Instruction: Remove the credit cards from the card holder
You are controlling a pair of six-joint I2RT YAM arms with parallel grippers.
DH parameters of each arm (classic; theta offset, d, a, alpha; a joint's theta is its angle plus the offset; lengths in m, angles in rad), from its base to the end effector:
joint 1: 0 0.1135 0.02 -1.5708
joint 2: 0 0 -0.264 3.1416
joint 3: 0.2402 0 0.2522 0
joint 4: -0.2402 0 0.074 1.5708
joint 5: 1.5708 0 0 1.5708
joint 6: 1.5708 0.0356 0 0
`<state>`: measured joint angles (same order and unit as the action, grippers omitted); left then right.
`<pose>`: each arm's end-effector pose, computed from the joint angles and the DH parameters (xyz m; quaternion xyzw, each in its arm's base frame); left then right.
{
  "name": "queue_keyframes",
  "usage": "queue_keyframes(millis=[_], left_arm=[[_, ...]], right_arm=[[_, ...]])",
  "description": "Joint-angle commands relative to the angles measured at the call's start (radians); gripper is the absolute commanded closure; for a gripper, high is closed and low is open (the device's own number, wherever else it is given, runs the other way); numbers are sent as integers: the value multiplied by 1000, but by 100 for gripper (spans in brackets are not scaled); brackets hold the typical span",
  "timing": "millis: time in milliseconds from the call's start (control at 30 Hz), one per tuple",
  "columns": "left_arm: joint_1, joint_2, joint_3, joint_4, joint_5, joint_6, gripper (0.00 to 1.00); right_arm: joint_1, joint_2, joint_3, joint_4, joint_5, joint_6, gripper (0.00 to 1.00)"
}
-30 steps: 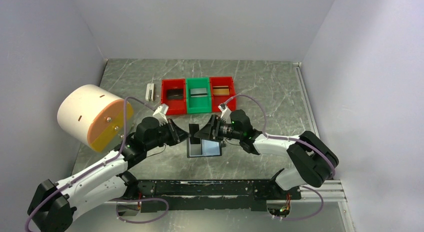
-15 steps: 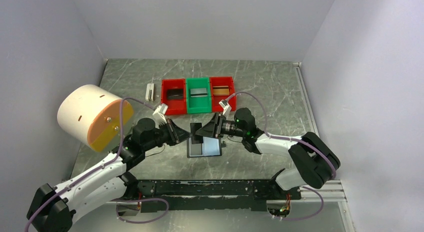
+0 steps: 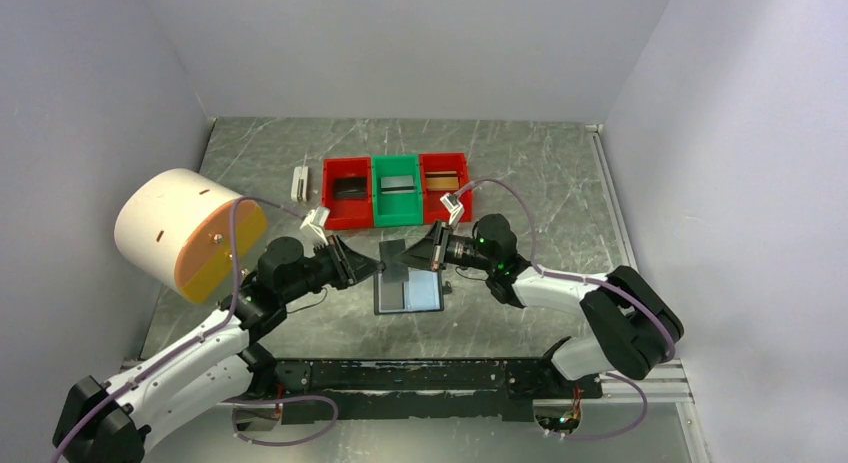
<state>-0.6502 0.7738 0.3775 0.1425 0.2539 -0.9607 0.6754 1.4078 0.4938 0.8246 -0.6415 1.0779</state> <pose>0.1421 -0.1193 0.2316 -0.0448 0.7871 -0.5071 0.3483 0.2024 0.1894 0.2075 -0.0685 0.7288 0.6411 0.2308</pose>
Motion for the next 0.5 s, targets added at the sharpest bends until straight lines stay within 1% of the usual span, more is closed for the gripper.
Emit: queue_keyframes(millis=[0, 100, 133, 233, 300, 467], left_arm=[[17, -47, -1, -33, -39, 5, 68], [18, -66, 32, -117, -90, 24, 39], [18, -73, 44, -144, -108, 32, 33], [19, -86, 87, -252, -185, 62, 23], [19, -87, 137, -336, -243, 85, 19], [18, -90, 240, -529, -376, 135, 13]], right_arm=[[-3, -28, -5, 6, 3, -21, 100], [-2, -41, 15, -88, 30, -72, 100], [-3, -48, 26, -130, 44, -97, 100], [-1, -72, 67, -272, 103, -188, 100], [0, -88, 98, -351, 143, -245, 100], [6, -71, 184, -483, 224, -392, 100]])
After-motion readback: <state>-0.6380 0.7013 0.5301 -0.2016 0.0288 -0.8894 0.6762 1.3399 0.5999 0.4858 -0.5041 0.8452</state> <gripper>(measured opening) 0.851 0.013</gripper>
